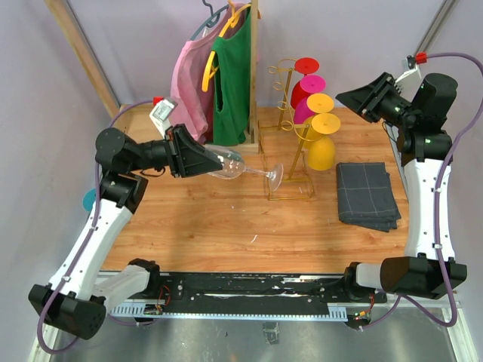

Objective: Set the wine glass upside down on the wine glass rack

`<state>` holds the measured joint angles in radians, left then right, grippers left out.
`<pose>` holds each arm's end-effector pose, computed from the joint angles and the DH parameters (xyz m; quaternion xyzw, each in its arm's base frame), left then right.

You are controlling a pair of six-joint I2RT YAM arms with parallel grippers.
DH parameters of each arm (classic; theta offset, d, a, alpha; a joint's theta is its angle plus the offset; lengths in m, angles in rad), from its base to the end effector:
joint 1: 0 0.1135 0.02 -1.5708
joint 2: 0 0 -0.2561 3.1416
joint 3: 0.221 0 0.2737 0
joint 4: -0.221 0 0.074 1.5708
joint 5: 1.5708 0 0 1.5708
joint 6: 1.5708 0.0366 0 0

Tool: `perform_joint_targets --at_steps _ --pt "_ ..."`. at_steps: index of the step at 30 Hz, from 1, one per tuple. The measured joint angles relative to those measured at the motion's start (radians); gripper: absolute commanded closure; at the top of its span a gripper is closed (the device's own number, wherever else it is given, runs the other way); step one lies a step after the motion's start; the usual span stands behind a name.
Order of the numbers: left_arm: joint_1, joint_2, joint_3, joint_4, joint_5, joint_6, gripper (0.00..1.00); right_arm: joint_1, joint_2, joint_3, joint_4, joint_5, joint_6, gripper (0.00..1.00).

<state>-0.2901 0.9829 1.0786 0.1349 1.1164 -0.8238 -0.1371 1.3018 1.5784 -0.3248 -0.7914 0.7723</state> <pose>0.2069 -0.0961 0.4324 0.2615 0.6176 -0.6306 0.3904 0.2929 -0.0141 0.4862 0.0545 0.7169 0.4639 0.5176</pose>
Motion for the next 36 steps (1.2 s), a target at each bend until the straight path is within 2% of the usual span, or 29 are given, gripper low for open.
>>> perform_joint_targets --at_steps 4,8,10,12,18,22,28,36 --pt "0.0 0.072 0.0 0.453 0.055 -0.319 1.0 0.0 0.0 -0.002 -0.002 0.001 -0.005 0.67" --pt "0.001 0.22 0.046 0.972 0.051 -0.684 1.0 0.0 -0.001 -0.016 0.018 -0.008 0.003 0.67" --pt "0.014 0.309 0.096 1.158 0.023 -0.852 1.0 0.0 -0.001 -0.027 0.041 -0.02 0.012 0.67" --pt "0.037 0.386 0.134 1.271 -0.021 -0.981 1.0 0.0 -0.002 -0.041 0.076 -0.039 0.026 0.67" --pt "0.094 0.533 0.182 1.381 -0.126 -1.165 1.0 0.0 -0.008 -0.12 0.285 -0.118 0.144 0.7" --pt "0.097 0.601 0.256 1.384 -0.201 -1.224 1.0 0.021 0.005 -0.163 0.534 -0.164 0.33 0.69" --pt "0.097 0.673 0.394 1.387 -0.312 -1.25 1.0 0.106 0.079 -0.123 0.858 -0.201 0.558 0.69" --pt "0.096 0.685 0.417 1.389 -0.423 -1.25 1.0 0.193 0.254 0.003 1.348 -0.182 0.937 0.66"
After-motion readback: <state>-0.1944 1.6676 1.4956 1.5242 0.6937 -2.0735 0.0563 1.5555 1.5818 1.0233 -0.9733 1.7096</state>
